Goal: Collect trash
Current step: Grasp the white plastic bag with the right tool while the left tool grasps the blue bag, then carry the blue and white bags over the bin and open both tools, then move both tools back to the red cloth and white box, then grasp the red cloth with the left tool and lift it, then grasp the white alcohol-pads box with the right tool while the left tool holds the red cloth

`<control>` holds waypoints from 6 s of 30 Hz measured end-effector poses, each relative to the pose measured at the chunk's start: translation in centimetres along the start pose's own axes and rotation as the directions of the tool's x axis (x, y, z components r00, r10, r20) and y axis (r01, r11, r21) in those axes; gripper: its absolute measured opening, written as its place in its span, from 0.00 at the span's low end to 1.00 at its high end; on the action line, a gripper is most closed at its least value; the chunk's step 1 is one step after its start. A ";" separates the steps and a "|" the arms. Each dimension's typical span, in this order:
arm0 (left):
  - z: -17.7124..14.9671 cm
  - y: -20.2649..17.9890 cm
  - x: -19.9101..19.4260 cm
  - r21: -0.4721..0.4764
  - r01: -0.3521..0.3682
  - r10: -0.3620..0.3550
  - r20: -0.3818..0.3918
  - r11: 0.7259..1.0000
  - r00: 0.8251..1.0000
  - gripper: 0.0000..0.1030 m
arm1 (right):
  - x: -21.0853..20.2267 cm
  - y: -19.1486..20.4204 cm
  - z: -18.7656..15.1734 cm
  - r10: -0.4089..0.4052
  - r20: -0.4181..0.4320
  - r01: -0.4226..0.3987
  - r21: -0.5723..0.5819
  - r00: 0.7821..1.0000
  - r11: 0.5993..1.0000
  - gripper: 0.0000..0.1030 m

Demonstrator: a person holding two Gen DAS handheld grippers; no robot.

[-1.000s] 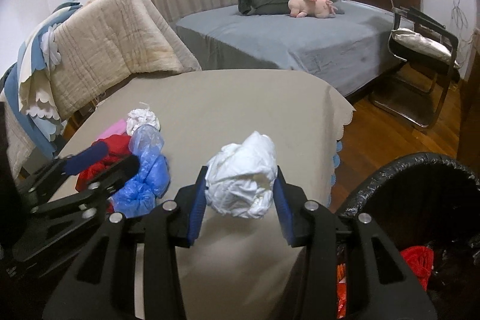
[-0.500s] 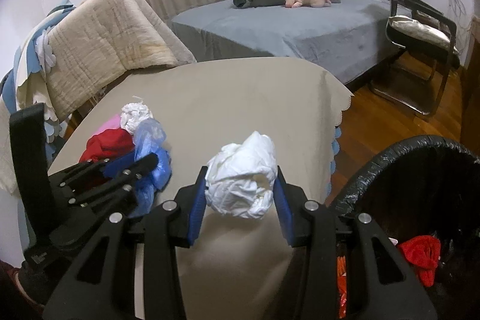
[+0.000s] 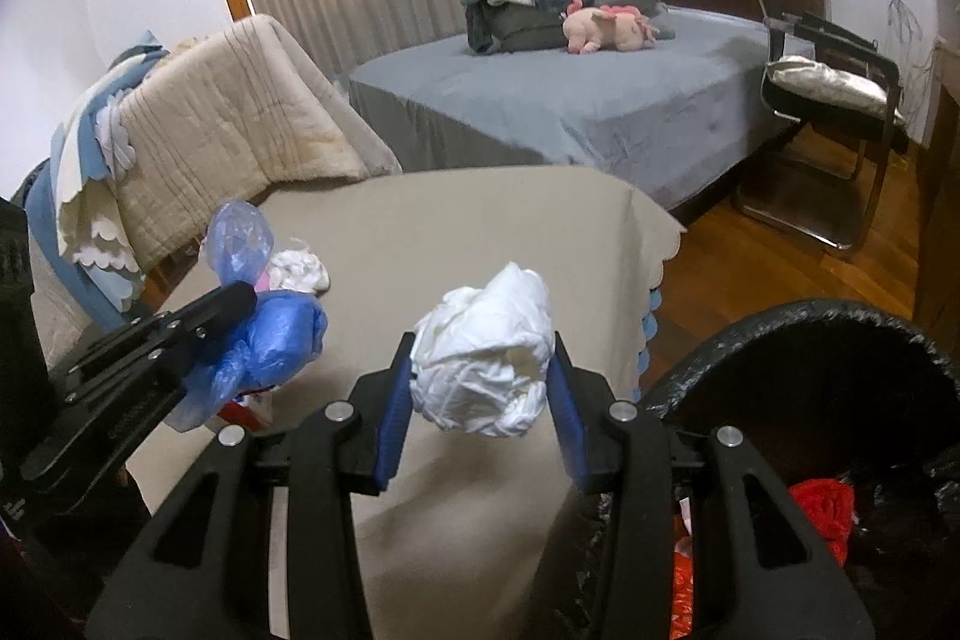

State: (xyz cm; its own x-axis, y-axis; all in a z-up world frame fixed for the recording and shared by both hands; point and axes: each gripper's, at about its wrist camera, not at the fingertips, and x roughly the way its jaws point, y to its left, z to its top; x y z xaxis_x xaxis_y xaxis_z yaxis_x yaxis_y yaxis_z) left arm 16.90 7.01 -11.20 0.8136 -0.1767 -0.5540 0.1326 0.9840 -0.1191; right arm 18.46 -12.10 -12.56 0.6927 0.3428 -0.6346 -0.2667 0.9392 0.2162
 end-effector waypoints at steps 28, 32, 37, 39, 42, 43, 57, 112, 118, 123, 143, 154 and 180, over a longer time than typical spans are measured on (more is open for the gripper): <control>2.3 -9.2 -5.2 0.075 0.143 -0.147 0.052 0.987 0.988 0.03 | -11.2 -4.9 -0.9 -0.124 0.104 0.122 0.019 0.987 0.992 0.39; 2.4 -11.4 -4.9 0.099 0.183 -0.189 0.052 0.978 0.981 0.03 | -12.5 -6.6 -1.5 -0.167 0.114 0.163 0.040 0.979 0.986 0.39; 2.4 -14.2 -4.2 0.131 0.243 -0.250 0.037 0.961 0.968 0.03 | -14.1 -9.3 -2.4 -0.227 0.117 0.219 0.078 0.967 0.973 0.39; 2.3 -15.4 -3.9 0.146 0.264 -0.271 0.029 0.953 0.962 0.03 | -14.7 -10.5 -2.9 -0.251 0.116 0.241 0.093 0.961 0.966 0.39; 2.1 -17.3 -3.1 0.165 0.297 -0.302 0.010 0.941 0.953 0.03 | -15.5 -12.1 -3.6 -0.285 0.111 0.273 0.114 0.952 0.955 0.39; 1.9 -18.0 -2.8 0.170 0.309 -0.314 0.001 0.936 0.950 0.03 | -15.8 -12.7 -3.9 -0.295 0.108 0.281 0.123 0.949 0.952 0.39; -0.1 -23.9 1.3 0.200 0.397 -0.386 -0.094 0.896 0.918 0.03 | -16.0 -17.4 -6.7 -0.366 0.050 0.352 0.181 0.929 0.918 0.41; -3.1 8.2 -2.7 -0.064 -0.212 0.209 -0.051 0.975 0.977 0.82 | 0.6 2.9 -0.5 -0.063 0.051 0.065 -0.050 0.997 0.997 0.94; -3.8 9.4 0.3 -0.086 -0.210 0.202 -0.095 0.974 0.975 0.78 | 3.2 3.6 -0.6 -0.067 0.017 0.068 -0.055 0.998 0.996 0.94; -4.0 9.7 2.6 -0.079 -0.214 0.202 -0.130 0.974 0.971 0.72 | 4.1 3.5 -0.7 -0.069 -0.001 0.069 -0.052 0.998 0.996 0.94; -3.5 10.0 3.0 -0.079 -0.195 0.185 -0.117 0.978 0.976 0.12 | 4.7 4.3 -0.7 -0.056 -0.014 0.054 -0.080 0.998 0.995 0.94; -2.0 10.1 -1.6 -0.119 -0.165 0.163 -0.019 0.979 0.986 0.10 | 4.2 5.2 -0.5 -0.040 0.002 0.040 -0.090 0.999 0.995 0.94; -7.2 16.4 -5.8 -0.183 -0.316 0.304 -0.092 0.931 0.948 0.10 | 8.2 14.9 -2.5 0.071 -0.064 -0.081 -0.177 0.995 0.981 0.94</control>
State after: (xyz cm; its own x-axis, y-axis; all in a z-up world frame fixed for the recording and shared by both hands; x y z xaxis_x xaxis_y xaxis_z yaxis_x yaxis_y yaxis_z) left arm 10.24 24.01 -15.89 0.7594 0.1296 -0.6376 -0.2377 0.9675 -0.0864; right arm 18.49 4.64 -16.38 0.6275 0.4067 -0.6639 -0.4368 0.8898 0.1323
